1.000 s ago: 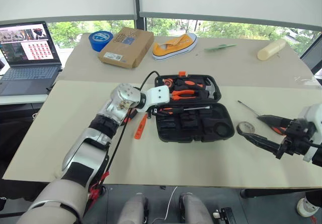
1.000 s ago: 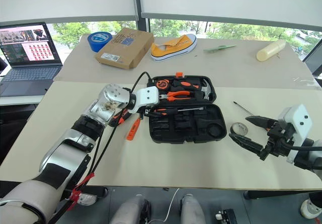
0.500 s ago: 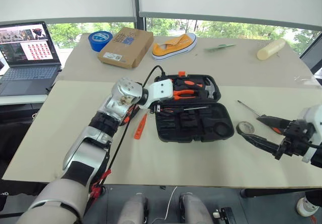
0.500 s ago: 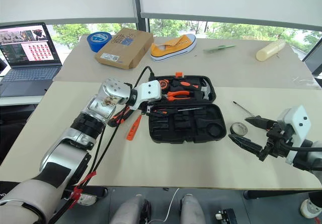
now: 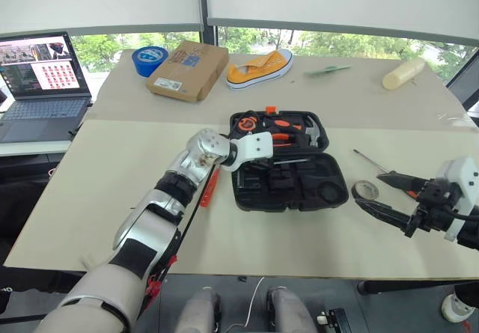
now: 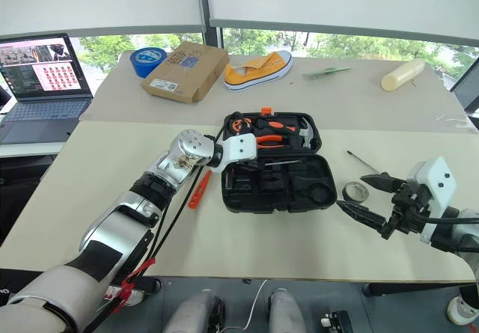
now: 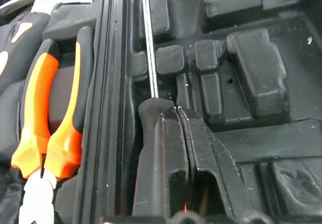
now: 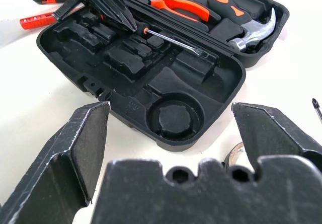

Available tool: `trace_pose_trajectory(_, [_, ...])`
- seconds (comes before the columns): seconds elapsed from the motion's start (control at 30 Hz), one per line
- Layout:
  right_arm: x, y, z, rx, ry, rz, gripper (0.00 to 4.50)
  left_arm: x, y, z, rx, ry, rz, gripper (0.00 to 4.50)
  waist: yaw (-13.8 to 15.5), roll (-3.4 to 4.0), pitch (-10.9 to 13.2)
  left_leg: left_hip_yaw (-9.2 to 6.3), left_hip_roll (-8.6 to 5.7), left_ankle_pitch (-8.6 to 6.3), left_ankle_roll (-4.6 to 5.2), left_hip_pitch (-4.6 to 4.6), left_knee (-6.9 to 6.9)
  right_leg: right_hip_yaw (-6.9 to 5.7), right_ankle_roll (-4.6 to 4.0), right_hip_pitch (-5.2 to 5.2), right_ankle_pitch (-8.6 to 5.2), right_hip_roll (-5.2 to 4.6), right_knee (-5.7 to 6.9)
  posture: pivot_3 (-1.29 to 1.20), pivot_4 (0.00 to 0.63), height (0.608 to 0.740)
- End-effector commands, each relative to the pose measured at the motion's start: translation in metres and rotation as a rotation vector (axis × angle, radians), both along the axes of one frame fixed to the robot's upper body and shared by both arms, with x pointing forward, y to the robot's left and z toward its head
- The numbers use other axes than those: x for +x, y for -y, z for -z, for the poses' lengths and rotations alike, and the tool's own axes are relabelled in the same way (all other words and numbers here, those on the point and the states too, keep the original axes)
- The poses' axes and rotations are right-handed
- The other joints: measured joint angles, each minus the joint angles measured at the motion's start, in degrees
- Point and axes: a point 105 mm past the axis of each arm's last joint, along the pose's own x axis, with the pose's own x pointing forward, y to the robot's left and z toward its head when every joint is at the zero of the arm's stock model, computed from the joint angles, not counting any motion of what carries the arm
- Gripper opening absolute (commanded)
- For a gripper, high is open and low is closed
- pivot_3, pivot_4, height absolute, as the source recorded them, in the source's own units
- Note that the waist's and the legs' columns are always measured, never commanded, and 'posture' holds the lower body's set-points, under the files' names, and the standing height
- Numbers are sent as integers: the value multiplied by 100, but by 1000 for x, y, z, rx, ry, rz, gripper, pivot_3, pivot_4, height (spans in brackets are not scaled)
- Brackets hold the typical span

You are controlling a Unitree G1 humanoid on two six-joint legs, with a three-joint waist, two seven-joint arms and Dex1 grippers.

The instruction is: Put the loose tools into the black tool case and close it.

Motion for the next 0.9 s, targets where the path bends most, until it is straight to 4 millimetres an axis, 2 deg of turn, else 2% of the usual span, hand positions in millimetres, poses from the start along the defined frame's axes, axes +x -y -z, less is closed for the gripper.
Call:
trace_pose_trajectory(0.03, [-1,-2,-10,-6,52,0,4500,3,-6,12,80,34,-2,87,7,0,0,0,1,0,0,4,0,0,0,4,0,0,0,0,150,735])
trace_pose_trajectory(0.2, [-1,-4,-10,-2,55,2,4500,4,-4,8,37,10,-16,87,6,0,0,-3,12,-4,6,42,0,-3,0,50,0,1,-9,0,150,735])
trace_pose_trajectory(0.27, [-1,-4,-10,-1,57,4,4500,2,0,-3,-26,-19,-3,87,2,0,0,-3,15,-5,7,51,0,-4,1,60,-1,1,-11,0,150,735])
trace_pose_trajectory(0.4, [-1,-4,-11,-1,59,10,4500,-5,3,-39,-211,-118,38,87,-28,0,0,-4,18,-5,7,47,-1,-4,1,53,-1,2,-8,0,150,735])
trace_pose_trajectory(0.5, [-1,-3,-11,0,58,13,4500,-1,0,-45,-225,-109,8,87,-29,1,0,-6,20,-5,7,41,-1,-6,1,48,-1,3,-8,0,150,735])
trace_pose_trajectory(0.63, [0,-4,-10,2,57,14,4500,6,-1,-33,-166,-74,-36,87,-22,0,0,-6,17,-5,7,41,0,-6,1,51,-1,2,-10,0,150,735])
trace_pose_trajectory(0.9, [3,-6,-13,4,62,6,4500,7,3,17,46,-2,-43,87,30,0,0,-8,11,-5,8,47,0,-9,1,62,-1,0,-16,0,150,735])
